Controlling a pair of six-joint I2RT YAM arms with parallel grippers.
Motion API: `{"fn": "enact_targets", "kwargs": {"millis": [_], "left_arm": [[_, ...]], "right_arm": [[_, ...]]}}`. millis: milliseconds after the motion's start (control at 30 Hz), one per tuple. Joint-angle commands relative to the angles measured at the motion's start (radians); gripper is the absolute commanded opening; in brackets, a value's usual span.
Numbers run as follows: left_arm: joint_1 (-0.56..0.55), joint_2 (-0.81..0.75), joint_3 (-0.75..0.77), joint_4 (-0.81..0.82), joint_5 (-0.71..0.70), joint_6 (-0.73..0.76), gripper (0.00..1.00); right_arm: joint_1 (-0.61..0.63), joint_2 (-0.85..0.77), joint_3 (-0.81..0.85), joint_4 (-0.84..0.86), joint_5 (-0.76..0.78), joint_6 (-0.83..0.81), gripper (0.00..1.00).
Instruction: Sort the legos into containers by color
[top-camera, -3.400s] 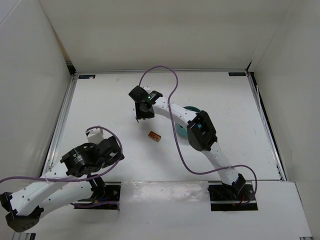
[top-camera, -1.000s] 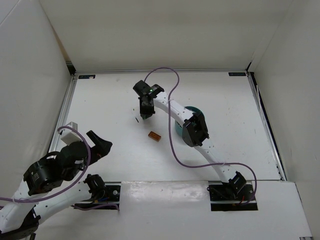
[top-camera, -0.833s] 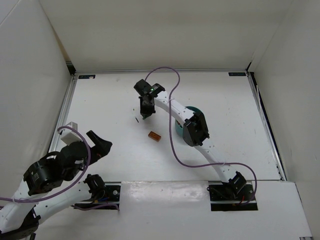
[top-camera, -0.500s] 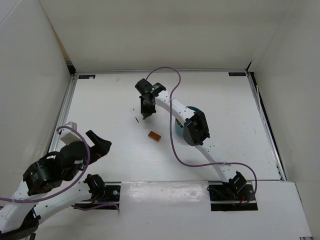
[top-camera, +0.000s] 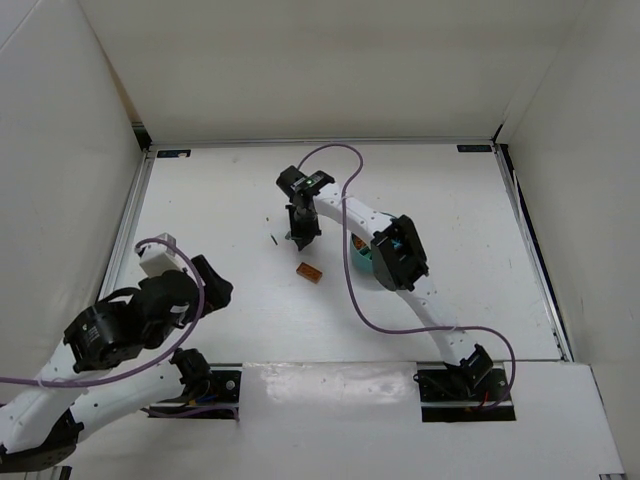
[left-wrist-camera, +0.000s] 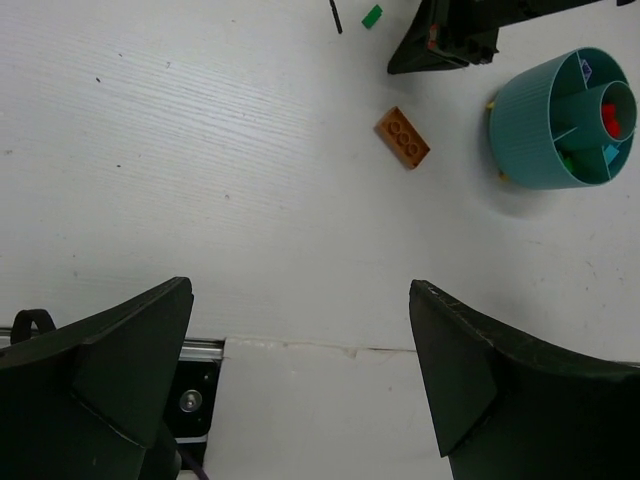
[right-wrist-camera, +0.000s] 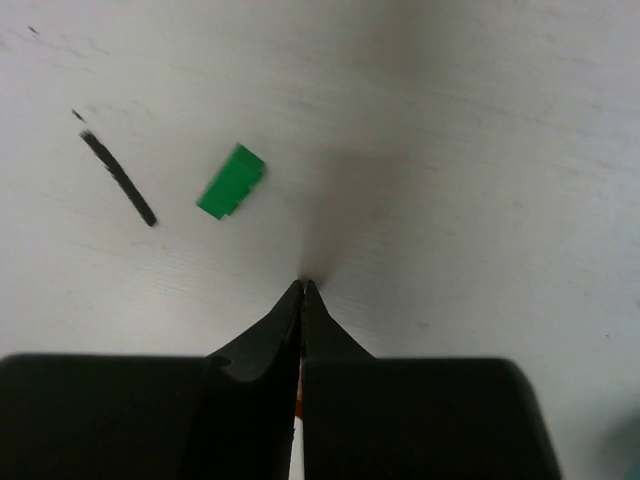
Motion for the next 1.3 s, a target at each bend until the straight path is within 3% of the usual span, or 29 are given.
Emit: {"fn": "enact_targets", "kwargs": {"millis": [0, 167, 333, 433, 500, 567, 600, 767, 833, 933, 1100, 1267], "left_arm": [[-0.003, 0.02, 0.004, -0.013, 0.003, 0.026, 1.0], [-0.002, 0.131, 0.016, 0.094, -0.032, 0.088, 1.0], [0.021, 0.459, 0.136, 0.229, -0.029, 0.313, 1.0], [0.189, 0.54, 0.217, 0.251, 0.119, 0.405, 1.0], [0.338, 0.61, 0.207, 0.371, 0.338, 0.466, 0.96], [0.427, 0.67, 0.182, 0.477, 0.458, 0.532, 0.92], [0.454, 0.704, 0.179, 0.496, 0.541, 0.554, 0.92], [0.451, 0.919, 0.277, 0.521, 0.56, 0.77, 0.91], [0.451, 0.958, 0.305, 0.554, 0.604, 0.84, 0.87], [0.471, 1.043, 0.323, 0.6, 0.669, 0.869, 0.87], [0.535, 1.21, 0.338, 0.672, 0.802, 0.89, 0.78], [0.54, 1.314, 0.418, 0.653, 0.76, 0.91, 0.78]], "right_arm": [[0.01, -0.136, -0.14, 0.0, 0.066, -0.057, 0.0], [-0.006, -0.297, -0.248, 0.16, 0.082, -0.115, 0.0], [-0.046, -0.499, -0.386, 0.281, -0.025, -0.21, 0.02], [-0.117, -0.602, -0.412, 0.289, -0.078, -0.229, 0.14], [-0.161, -0.694, -0.432, 0.281, -0.096, -0.244, 0.2], [-0.206, -0.767, -0.486, 0.281, -0.101, -0.271, 0.29], [-0.236, -0.808, -0.51, 0.275, -0.104, -0.276, 0.32], [-0.324, -0.944, -0.618, 0.271, -0.095, -0.322, 0.45], [-0.359, -0.975, -0.641, 0.275, -0.114, -0.328, 0.45], [-0.405, -1.008, -0.682, 0.283, -0.154, -0.334, 0.45], [-0.45, -1.0, -0.71, 0.274, -0.162, -0.344, 0.45], [-0.474, -0.957, -0.709, 0.28, -0.207, -0.333, 0.45]]}}
